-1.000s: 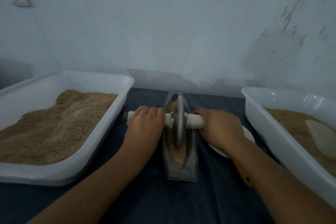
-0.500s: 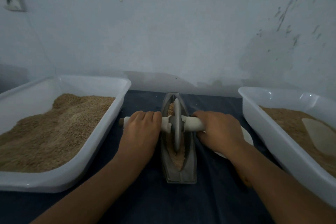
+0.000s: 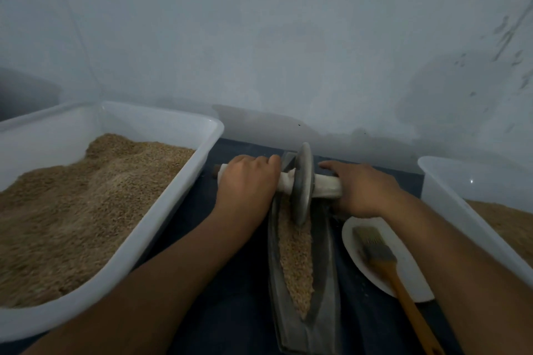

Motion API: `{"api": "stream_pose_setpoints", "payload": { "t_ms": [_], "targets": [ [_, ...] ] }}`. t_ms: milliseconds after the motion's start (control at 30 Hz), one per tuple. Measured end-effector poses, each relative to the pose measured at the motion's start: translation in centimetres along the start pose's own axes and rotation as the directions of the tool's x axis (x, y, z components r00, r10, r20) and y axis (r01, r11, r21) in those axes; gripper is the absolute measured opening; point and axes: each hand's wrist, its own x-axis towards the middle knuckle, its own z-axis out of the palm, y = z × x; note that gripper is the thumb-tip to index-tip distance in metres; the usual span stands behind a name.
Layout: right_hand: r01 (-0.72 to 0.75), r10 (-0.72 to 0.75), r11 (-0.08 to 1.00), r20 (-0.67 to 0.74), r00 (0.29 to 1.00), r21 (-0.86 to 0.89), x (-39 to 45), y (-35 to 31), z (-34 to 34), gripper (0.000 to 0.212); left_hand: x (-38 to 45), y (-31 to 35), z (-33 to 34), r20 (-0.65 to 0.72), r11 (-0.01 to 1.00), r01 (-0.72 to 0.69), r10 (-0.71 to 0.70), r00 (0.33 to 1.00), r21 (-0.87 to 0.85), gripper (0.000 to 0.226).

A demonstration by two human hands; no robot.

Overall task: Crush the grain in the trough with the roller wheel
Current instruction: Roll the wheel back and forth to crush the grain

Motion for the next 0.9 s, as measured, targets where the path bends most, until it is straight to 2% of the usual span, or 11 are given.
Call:
{"api": "stream_pose_setpoints", "payload": {
  "t_ms": [100, 500, 600, 700, 900],
  "targets": [
    [0.001, -0.001, 1.0, 0.019, 1.0, 0.021, 0.4, 0.1, -0.3, 0.095, 0.1, -0.1, 0.0, -0.018, 1.0, 0.014, -0.014, 1.0, -0.014, 0.025],
    [-0.049, 0.066, 0.996, -0.232, 0.971, 0.079, -6.1, -1.8, 1.9, 0.045, -3.9, 0.7, -1.9, -0.043, 0.997, -0.076, 0.076, 0.996, 0.005, 0.025],
    [-0.006, 0.032, 0.996, -0.308, 0.951, 0.084, -8.3, -2.2, 2.3, 0.041, -6.2, 0.8, -2.7, -0.053, 0.997, -0.08, 0.079, 0.996, -0.024, 0.04],
    [0.015, 0.018, 0.995, -0.321, 0.947, 0.099, -10.1, -2.6, 2.0, 0.039, -7.7, 0.8, -3.8, -0.033, 0.994, -0.101, 0.099, 0.995, -0.036, 0.051],
    [0.025, -0.006, 0.999, -0.365, 0.931, 0.047, -12.4, -3.4, 1.4, 0.044, -9.5, 0.7, -5.5, -0.018, 0.991, -0.098, 0.096, 0.995, -0.093, 0.056]
  ]
}}
